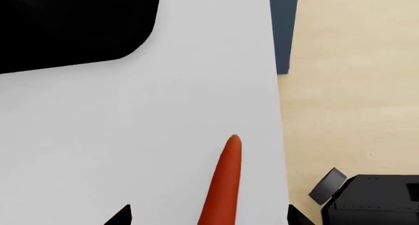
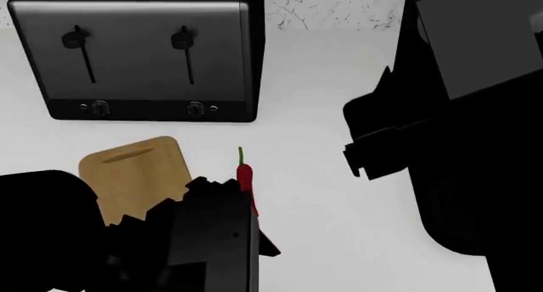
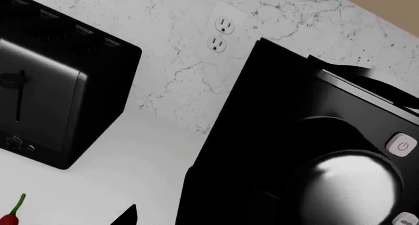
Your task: Clear the non-vegetable object off the cutting board and place the vegetables onto it.
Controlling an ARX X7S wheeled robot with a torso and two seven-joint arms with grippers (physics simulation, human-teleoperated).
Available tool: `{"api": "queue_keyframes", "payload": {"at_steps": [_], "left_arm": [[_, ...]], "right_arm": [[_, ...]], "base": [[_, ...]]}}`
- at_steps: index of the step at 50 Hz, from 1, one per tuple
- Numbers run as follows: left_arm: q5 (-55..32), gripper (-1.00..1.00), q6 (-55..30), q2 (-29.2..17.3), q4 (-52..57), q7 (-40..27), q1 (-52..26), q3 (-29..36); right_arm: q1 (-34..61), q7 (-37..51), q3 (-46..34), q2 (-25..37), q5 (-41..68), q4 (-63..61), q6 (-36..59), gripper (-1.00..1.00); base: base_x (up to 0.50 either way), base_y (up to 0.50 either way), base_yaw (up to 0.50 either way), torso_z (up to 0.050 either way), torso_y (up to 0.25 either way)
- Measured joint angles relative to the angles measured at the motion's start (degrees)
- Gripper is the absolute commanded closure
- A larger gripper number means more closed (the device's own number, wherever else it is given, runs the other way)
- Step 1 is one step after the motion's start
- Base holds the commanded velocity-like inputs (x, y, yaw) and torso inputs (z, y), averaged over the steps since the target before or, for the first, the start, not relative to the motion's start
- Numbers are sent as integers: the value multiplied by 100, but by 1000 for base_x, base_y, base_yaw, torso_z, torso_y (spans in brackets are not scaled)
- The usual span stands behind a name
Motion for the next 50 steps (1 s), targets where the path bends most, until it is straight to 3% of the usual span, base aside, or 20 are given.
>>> {"api": "queue_keyframes", "payload": {"at_steps": [46,47,50], "left_arm": [[139,-100,442,-166,-340,-20,356,568],[138,100,450,-168,-345,-18,355,574],[268,100,480,-179,-354,-76,355,616]], "right_arm": [[107,177,-225,86,208,42,-106,-100],[106,182,-227,91,215,39,-110,-100],[106,202,-234,104,240,31,-122,-100]], "base": [[0,0,0,0,0],[0,0,0,0,0],[0,-1,0,0,0]]}}
